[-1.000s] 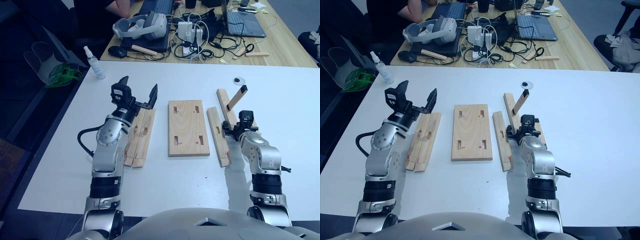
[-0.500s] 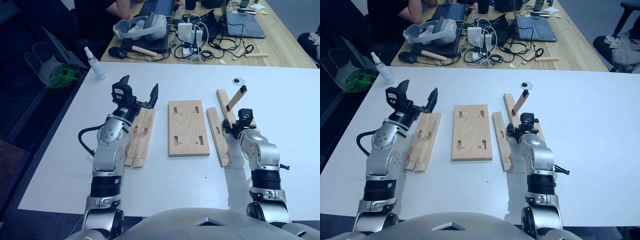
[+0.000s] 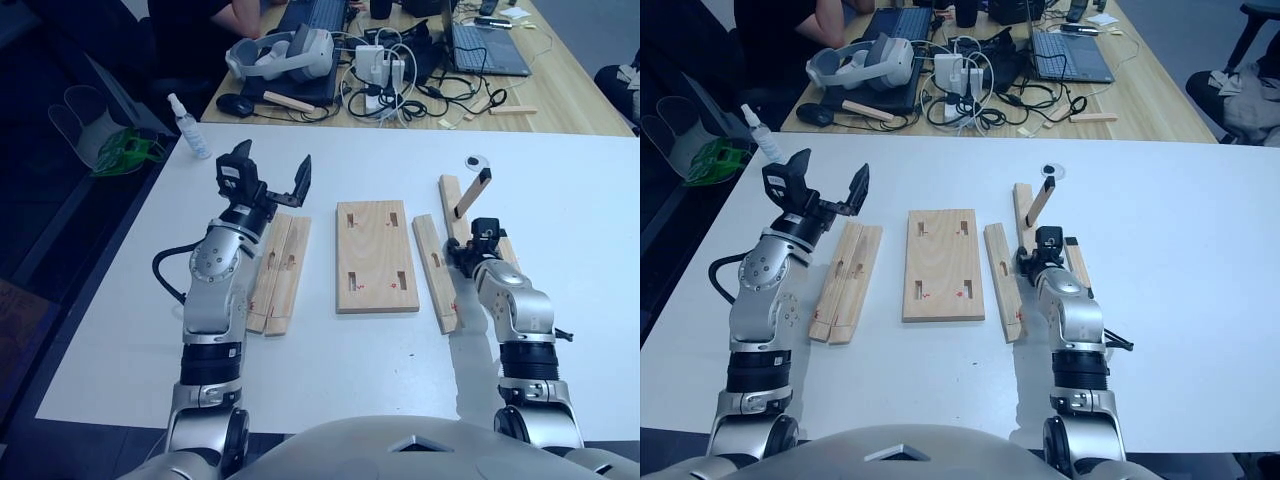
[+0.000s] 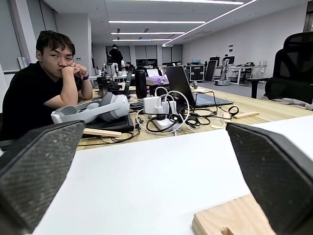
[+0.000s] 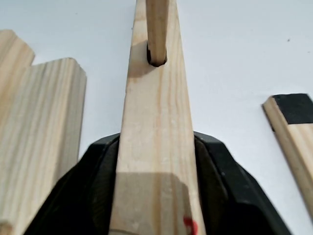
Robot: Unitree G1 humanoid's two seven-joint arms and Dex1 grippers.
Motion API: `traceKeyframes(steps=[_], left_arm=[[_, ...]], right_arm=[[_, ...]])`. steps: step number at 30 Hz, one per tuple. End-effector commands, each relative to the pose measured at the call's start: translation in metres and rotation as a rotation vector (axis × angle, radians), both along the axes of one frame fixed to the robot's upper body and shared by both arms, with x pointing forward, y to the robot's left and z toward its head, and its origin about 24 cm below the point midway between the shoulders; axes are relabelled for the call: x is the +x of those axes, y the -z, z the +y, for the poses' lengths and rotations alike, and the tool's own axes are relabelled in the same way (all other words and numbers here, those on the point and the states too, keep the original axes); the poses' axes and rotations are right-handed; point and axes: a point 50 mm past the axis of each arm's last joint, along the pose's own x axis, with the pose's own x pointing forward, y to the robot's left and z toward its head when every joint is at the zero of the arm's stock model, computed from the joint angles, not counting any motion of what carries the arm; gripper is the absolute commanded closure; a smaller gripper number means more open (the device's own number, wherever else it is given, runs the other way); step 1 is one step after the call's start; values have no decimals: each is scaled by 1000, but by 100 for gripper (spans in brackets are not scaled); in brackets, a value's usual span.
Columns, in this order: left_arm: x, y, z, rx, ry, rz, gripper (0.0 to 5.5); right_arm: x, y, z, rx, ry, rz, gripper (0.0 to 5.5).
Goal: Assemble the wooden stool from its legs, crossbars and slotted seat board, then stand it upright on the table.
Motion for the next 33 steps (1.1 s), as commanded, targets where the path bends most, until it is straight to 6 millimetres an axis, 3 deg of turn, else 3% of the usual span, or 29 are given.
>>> traceKeyframes(steps=[1, 5, 9, 12, 18, 28, 31, 33], left_arm=[[6, -6, 7, -5, -14, -1, 10], [16, -18, 18, -32, -35, -13, 10], [26, -39, 22, -96, -5, -29, 10], [29, -47, 10, -228, 109, 49, 10], [17, -46, -17, -521, 367, 231, 10], [11, -59, -26, -633, 487, 265, 10], [12, -56, -27, -616, 487, 302, 10], [13, -52, -27, -610, 466, 335, 40]], right_arm=[[0, -1, 1, 2, -37, -58, 345], [4, -19, 0, -18, -128, -211, 345], [7, -48, 2, -47, -258, -418, 345], [4, -65, 9, -28, -393, -504, 345], [-3, -96, 32, 42, -640, -625, 345], [-22, -97, 60, 106, -876, -594, 345], [-24, -98, 63, 109, -902, -601, 345], [-24, -98, 64, 99, -912, -606, 345]])
